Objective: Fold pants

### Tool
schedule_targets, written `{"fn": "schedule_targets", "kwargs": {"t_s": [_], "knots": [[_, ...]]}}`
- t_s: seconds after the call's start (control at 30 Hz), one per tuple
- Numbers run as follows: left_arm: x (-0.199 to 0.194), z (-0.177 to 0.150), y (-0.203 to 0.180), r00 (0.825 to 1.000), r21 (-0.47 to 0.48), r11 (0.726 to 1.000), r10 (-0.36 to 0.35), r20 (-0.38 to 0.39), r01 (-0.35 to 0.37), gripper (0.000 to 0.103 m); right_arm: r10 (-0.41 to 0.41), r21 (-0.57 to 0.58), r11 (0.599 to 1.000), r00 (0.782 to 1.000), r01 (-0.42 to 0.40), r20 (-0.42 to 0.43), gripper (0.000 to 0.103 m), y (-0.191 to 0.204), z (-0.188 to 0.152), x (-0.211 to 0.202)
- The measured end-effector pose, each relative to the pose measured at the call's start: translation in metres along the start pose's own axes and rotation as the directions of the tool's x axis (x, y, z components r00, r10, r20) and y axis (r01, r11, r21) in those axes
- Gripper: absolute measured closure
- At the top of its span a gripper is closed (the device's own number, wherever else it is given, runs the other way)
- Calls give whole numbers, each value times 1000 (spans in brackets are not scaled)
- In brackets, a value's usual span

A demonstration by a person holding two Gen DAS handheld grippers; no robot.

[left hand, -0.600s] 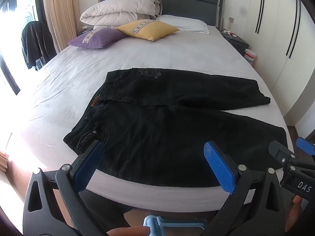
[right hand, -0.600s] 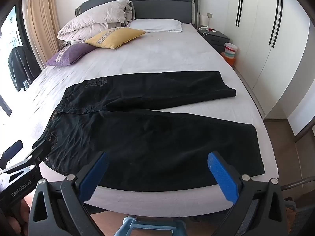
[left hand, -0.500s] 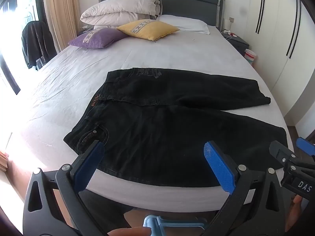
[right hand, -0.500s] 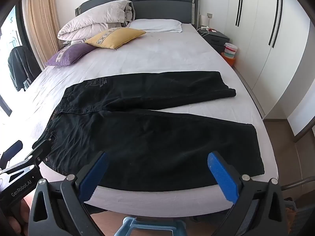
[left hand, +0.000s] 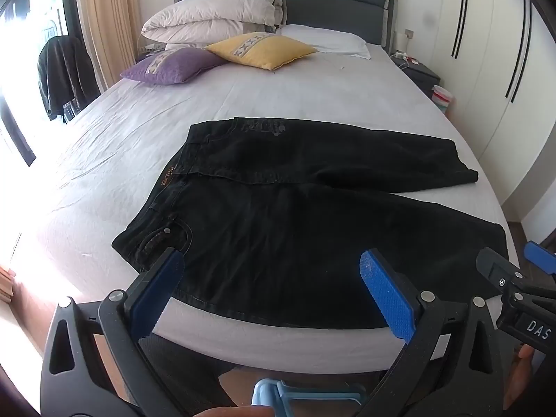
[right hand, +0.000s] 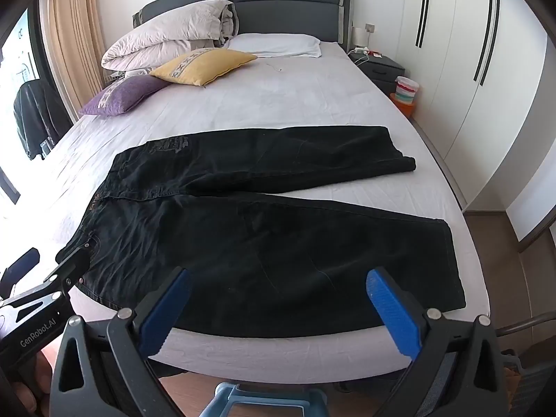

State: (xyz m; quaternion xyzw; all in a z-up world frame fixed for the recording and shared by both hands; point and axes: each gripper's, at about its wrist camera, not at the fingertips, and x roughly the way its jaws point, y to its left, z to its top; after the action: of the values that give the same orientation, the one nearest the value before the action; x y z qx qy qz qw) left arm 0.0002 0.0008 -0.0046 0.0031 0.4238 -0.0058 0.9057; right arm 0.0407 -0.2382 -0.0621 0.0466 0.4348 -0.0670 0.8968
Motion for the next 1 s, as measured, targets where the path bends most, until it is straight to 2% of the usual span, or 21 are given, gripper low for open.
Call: {"fn": "schedule_targets", "kwargs": {"t_s": [1.0], "knots": [[1, -3, 5, 1000, -2, 1000, -2, -4, 2, 0, -3, -5, 1000, 1000, 3, 0, 0, 0, -1, 1]]}}
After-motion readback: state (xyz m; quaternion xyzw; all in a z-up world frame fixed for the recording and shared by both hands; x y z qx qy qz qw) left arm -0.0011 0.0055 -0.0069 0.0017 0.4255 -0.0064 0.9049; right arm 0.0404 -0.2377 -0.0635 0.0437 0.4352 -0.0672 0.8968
